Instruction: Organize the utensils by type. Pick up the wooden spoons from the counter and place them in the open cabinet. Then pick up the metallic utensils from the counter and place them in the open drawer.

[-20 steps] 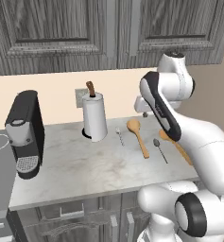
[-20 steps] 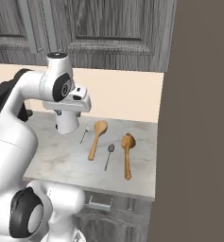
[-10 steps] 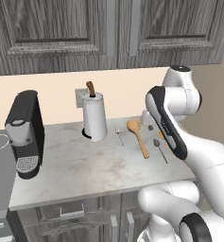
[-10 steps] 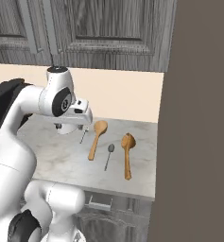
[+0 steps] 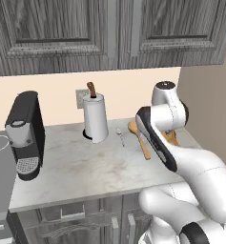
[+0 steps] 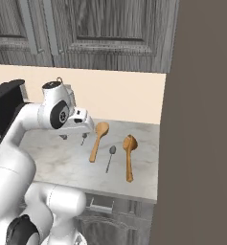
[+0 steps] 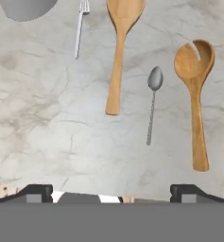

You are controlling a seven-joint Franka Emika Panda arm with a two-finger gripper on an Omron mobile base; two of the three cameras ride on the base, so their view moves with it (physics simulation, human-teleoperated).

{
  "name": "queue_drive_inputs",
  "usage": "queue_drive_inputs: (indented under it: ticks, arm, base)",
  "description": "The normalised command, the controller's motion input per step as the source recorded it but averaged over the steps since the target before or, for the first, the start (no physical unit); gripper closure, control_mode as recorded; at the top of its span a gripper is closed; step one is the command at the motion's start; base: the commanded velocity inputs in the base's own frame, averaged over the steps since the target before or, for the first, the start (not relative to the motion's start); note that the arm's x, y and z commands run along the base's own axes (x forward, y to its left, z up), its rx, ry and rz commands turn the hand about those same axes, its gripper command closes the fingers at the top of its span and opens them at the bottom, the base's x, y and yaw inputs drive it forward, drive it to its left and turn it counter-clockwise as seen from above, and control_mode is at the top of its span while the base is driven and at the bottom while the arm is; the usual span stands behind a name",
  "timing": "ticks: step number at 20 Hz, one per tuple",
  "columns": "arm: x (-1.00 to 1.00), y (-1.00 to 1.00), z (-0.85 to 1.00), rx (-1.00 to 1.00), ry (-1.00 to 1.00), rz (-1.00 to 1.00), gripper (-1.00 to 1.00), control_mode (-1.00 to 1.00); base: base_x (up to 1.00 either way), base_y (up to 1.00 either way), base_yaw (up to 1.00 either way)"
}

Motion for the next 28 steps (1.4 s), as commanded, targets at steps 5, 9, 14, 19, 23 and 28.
queue_drive_inputs:
  ticks: [5, 9, 14, 19, 23, 28]
  arm:
    - [0.54, 0.0, -0.29, -0.07, 0.06, 0.0, -1.0, -1.0]
    - [0.55, 0.0, -0.23, -0.02, 0.04, 0.02, -1.0, -1.0]
    - [0.55, 0.0, -0.24, -0.01, 0.14, 0.01, -1.0, -1.0]
    - [0.51, 0.0, -0.38, 0.0, 0.12, 0.0, -1.0, -1.0]
    - [0.65, 0.0, -0.41, 0.0, 0.14, 0.0, -1.0, -1.0]
    - [0.46, -0.07, -0.44, 0.0, 0.02, 0.0, -1.0, -1.0]
  base:
    - [0.0, 0.0, 0.0]
    - [0.0, 0.0, 0.0]
    - [0.0, 0.0, 0.0]
    - [0.0, 0.0, 0.0]
    - [0.0, 0.0, 0.0]
    - [0.0, 0.0, 0.0]
